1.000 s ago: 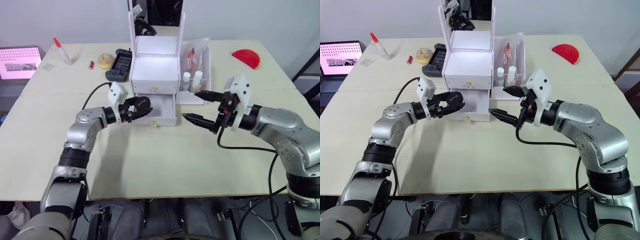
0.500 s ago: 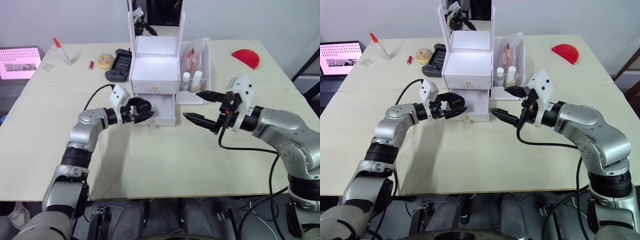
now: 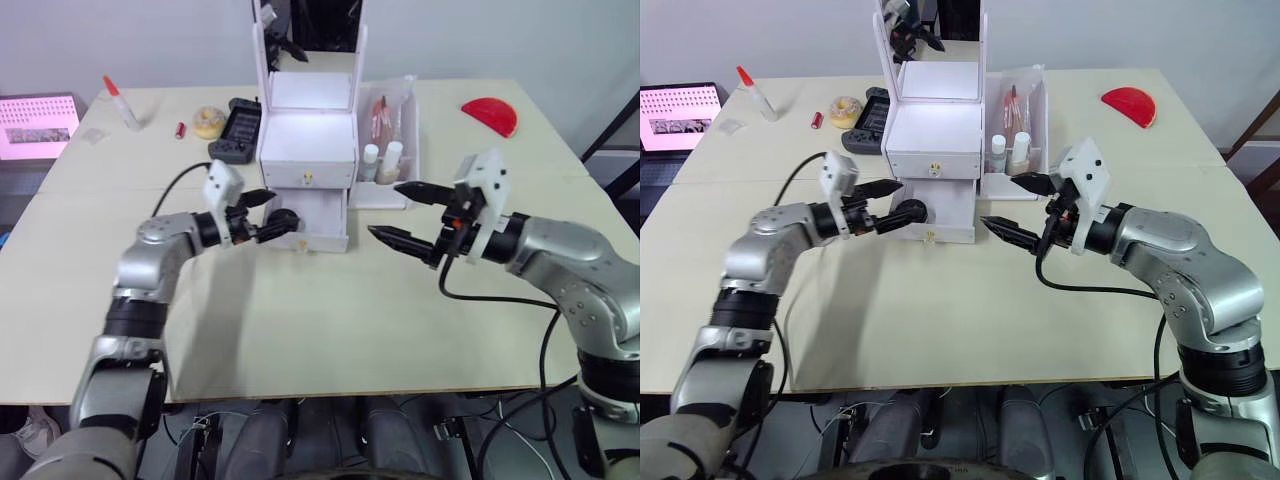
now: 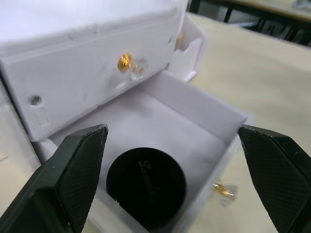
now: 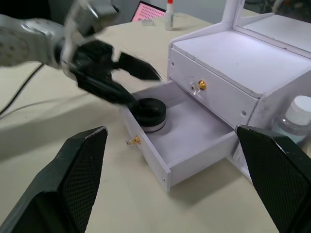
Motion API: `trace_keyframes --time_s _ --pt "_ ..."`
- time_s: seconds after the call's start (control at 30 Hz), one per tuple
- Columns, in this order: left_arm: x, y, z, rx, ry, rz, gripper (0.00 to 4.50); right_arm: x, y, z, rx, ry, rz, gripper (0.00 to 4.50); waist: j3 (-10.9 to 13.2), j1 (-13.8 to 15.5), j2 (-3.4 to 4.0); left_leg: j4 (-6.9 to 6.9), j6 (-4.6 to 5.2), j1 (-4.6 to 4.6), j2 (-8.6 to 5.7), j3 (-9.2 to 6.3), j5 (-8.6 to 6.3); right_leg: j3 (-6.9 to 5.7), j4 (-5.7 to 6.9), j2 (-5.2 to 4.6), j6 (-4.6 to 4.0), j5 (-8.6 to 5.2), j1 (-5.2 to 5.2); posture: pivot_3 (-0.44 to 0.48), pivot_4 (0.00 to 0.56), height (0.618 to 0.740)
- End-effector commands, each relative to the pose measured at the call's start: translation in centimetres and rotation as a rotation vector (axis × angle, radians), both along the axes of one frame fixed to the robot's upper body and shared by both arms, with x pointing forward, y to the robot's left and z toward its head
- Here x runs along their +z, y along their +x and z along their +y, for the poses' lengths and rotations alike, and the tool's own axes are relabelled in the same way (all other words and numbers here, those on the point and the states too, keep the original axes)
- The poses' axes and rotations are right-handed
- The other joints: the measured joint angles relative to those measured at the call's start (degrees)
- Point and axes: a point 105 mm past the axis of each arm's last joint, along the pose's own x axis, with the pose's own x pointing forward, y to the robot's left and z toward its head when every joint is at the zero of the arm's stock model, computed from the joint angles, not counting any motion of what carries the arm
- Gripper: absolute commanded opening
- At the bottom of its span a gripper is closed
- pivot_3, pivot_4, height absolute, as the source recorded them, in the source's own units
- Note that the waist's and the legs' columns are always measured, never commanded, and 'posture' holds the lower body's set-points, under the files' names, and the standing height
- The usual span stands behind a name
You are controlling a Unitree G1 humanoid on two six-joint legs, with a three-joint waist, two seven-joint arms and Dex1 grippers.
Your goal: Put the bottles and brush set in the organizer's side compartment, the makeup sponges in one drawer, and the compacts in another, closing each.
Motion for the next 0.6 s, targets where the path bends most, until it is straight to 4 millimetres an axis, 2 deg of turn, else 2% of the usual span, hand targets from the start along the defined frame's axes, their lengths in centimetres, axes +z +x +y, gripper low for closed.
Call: trace_keyframes --time_s 0.03,0.07,0.17,0.27,0.4,0.47,0.6 --pt "2.7 -1.8 3.7 0.058 -0.011 -0.051 4.48 1.1 -0.5 -2.9 -0.07 -0.019 -0.052 4.5 0.0 -0.05 0.0 -0.01 0.0 0.0 0.0 0.0 0.0 0.0 0.0 0.0 0.0 0.0 0.0 0.0 0.15 0.738" --pt "2.9 -2.2 4.6 0.078 0.004 -0.05 4.48 1.0 -0.7 -3.5 -0.081 -0.022 -0.047 4.5 0.0 -0.06 0.01 0.0 0.0 0.01 0.0 -0.01 0.0 0.0 0.0 0.0 0.0 0.0 0.0 0.0 0.15 0.738" --pt "2.4 -3.8 9.4 0.212 0.094 -0.032 4.48 0.3 -1.4 -6.6 -0.16 -0.036 -0.023 4.5 0.0 -0.03 0.01 -0.03 0.0 0.04 0.02 0.0 0.0 0.01 0.0 0.0 -0.02 -0.01 0.01 0.0 0.15 0.738" --pt "1.0 -6.3 17.2 0.452 0.228 0.017 4.48 -1.2 -2.9 -11.2 -0.274 -0.084 0.02 4.5 0.0 -0.02 0.01 -0.08 0.0 0.1 0.03 0.05 -0.01 0.04 -0.03 -0.02 -0.14 -0.09 0.04 0.0 0.15 0.738" --pt "-0.2 -9.6 23.6 0.676 0.306 0.057 4.48 -2.3 -4.6 -16.6 -0.412 -0.087 0.039 4.5 0.0 0.28 0.03 -0.14 0.0 0.22 0.03 0.15 -0.02 0.08 -0.13 -0.09 -0.26 -0.16 0.13 0.0 0.15 0.738" --pt "-0.2 -10.9 25.7 0.759 0.299 0.058 4.48 -2.6 -5.4 -18.7 -0.467 -0.07 0.044 4.5 -0.01 0.51 0.0 -0.11 -0.05 0.26 0.05 0.17 -0.05 0.1 -0.19 -0.14 -0.26 -0.17 0.23 0.0 0.15 0.738" --pt "-0.4 -12.6 27.4 0.82 0.303 0.068 4.48 -3.4 -6.5 -22.0 -0.565 -0.047 0.061 4.5 -0.02 0.46 -0.01 -0.12 -0.23 0.37 0.09 0.12 -0.15 0.09 -0.31 -0.29 -0.25 -0.19 0.45 0.0 0.15 0.738"
